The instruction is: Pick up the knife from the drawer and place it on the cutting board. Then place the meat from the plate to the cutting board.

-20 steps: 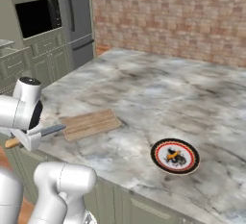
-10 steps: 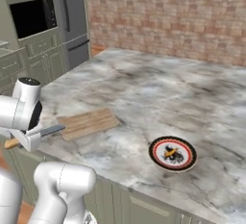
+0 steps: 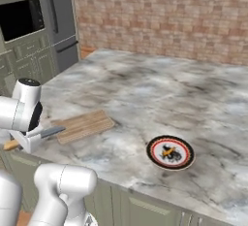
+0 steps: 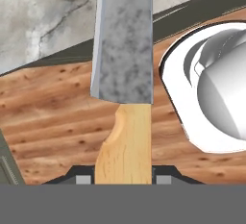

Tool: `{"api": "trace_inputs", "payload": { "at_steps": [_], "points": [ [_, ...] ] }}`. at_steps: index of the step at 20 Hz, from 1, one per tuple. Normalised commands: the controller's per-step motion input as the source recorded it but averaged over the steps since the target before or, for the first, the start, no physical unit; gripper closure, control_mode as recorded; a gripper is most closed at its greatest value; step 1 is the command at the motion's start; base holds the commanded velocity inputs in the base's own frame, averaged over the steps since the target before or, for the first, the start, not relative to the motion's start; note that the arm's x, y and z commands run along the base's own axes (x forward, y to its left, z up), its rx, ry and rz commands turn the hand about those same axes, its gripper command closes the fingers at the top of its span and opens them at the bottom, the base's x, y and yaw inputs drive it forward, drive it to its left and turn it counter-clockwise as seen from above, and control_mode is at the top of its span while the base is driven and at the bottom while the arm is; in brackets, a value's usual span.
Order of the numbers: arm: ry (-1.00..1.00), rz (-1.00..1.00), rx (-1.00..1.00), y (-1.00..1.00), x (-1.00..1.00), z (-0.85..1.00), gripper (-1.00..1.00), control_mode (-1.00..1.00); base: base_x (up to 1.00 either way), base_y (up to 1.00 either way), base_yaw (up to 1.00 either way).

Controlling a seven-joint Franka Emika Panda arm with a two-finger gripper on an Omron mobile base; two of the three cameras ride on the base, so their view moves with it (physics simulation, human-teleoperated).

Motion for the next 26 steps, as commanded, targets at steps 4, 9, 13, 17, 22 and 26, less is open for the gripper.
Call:
{"api": "trace_inputs", "payload": {
  "at_steps": [4, 9, 13, 17, 22, 26],
  "points": [
    [0.0, 0.0, 0.0, 0.0, 0.0, 0.0, 1.0, 1.0, 0.38, -0.4, -0.11],
    [0.0, 0.0, 0.0, 0.0, 0.0, 0.0, 1.0, 1.0, 0.13, -0.7, -0.04],
    [0.0, 0.0, 0.0, 0.0, 0.0, 0.0, 1.0, 1.0, 0.03, -0.64, -0.22],
    [0.0, 0.0, 0.0, 0.0, 0.0, 0.0, 1.0, 1.0, 0.0, -0.59, -0.17],
    [0.0, 0.0, 0.0, 0.0, 0.0, 0.0, 1.0, 1.0, 0.0, -0.49, -0.12],
    [0.0, 0.0, 0.0, 0.0, 0.0, 0.0, 1.0, 1.0, 0.0, -0.42, -0.13]
  ]
}}
